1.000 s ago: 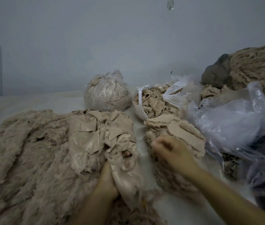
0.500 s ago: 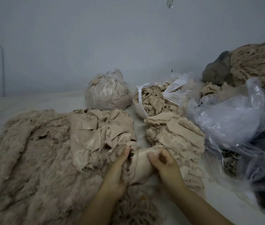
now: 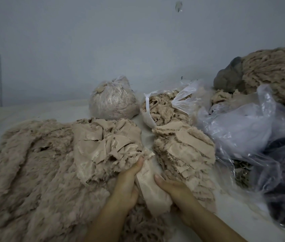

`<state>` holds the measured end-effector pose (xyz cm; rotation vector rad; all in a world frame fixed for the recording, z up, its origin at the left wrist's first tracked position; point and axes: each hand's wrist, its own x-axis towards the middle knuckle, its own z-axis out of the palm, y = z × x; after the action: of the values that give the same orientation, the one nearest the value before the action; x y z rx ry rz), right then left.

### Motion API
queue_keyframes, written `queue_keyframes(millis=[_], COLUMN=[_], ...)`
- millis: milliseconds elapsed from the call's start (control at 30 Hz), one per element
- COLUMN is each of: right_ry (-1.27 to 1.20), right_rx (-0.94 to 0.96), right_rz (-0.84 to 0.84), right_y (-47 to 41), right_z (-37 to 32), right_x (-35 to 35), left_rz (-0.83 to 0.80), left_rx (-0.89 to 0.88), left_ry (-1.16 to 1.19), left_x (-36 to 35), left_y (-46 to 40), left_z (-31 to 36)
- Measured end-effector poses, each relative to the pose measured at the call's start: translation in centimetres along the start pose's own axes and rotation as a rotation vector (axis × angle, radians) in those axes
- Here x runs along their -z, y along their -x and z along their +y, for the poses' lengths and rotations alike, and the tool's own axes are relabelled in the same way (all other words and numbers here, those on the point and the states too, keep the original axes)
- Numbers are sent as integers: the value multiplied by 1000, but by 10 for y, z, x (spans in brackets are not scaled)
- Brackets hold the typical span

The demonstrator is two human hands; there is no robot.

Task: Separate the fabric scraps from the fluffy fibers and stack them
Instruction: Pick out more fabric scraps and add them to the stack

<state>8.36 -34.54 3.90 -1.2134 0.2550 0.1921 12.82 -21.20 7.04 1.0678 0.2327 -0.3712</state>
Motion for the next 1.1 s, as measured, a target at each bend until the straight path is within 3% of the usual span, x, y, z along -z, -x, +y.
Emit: queue_keyframes(millis=[167,300,433,633,700,833,900,1000,1100], right_ry=[-123,-128,-212,-123,-79,-8,110,279,78], right_rx=[98,108,115,88,73,78,138,243,277], right_rz=[14,-19,-38,33,13,-138,-122,52,151], right_y=[2,6,4,9,9,6,4,1,-1], right_z=[3,6,3,3,1,-7,-9,-13,-16], right_x=[-3,-8,-19,-8,1,-3,-6,-4,-4], left_rz=[207,169,76,237,140,-147,-268,-229,-78], left_rx=[-90,-44,1,-70,-82,77,102,29,-58], left_ry=[11,136,67,312,222,-60,-179,-165,-101], left_x=[3,5,-1,22,28,16,12,10,9], left_y=[-4,-3,1,-18,-18,-7,0,2,-1], left_z=[-4,-2,-12,14,20,2,-4,-9,-10])
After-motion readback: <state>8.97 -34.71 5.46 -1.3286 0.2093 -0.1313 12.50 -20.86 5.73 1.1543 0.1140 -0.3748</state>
